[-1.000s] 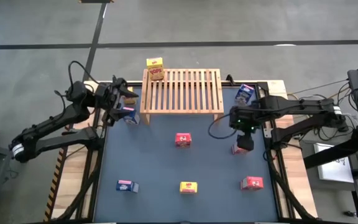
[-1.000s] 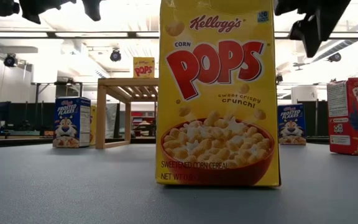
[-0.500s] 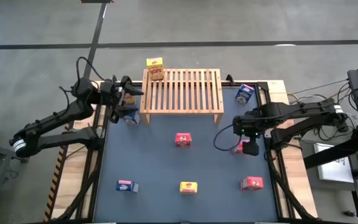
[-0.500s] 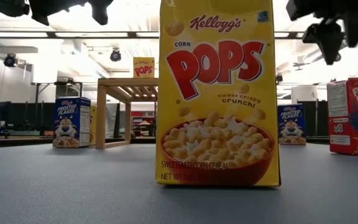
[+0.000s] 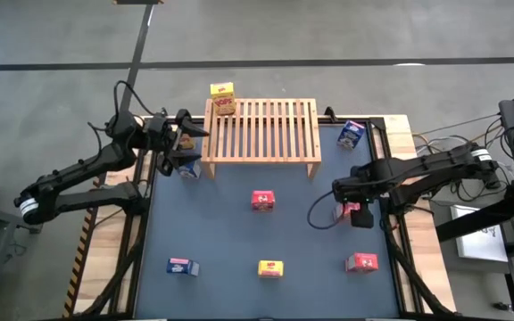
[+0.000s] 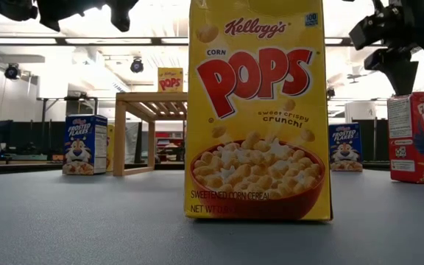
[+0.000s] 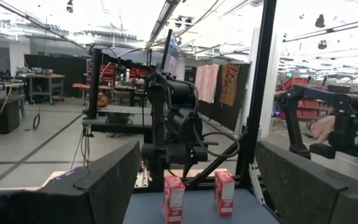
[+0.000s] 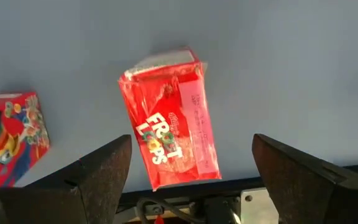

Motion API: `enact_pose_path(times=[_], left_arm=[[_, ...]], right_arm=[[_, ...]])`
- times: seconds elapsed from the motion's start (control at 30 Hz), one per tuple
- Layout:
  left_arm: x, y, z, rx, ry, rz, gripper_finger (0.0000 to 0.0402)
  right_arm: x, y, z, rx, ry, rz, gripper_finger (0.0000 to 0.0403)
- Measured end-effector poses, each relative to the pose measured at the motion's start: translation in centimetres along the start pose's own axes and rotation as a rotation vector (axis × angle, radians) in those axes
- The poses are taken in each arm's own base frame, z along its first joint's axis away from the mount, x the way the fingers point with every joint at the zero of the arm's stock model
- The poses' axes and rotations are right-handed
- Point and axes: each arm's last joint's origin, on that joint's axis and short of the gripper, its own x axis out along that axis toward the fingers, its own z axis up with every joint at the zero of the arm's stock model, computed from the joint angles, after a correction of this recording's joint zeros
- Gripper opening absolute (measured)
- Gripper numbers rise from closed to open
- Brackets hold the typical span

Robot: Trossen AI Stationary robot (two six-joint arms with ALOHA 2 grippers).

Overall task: Stack cereal on shelf
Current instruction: Put the top right red cereal box on the shelf

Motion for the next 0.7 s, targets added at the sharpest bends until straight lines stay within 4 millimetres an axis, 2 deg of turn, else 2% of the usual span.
enact_pose_path(times=[0.37,0.7], left_arm=[[0.1,0.0,0.3,-0.015,-0.004,-0.003,0.0304],[0.2,0.2,0.1,-0.023,0.004,-0.001,0.0304]], right_arm=[[1.1,0.1,0.4,-0.019,-0.043,0.011,0.0321],[1.3,0.0,0.4,-0.033,-0.040,0.004,0.0287]])
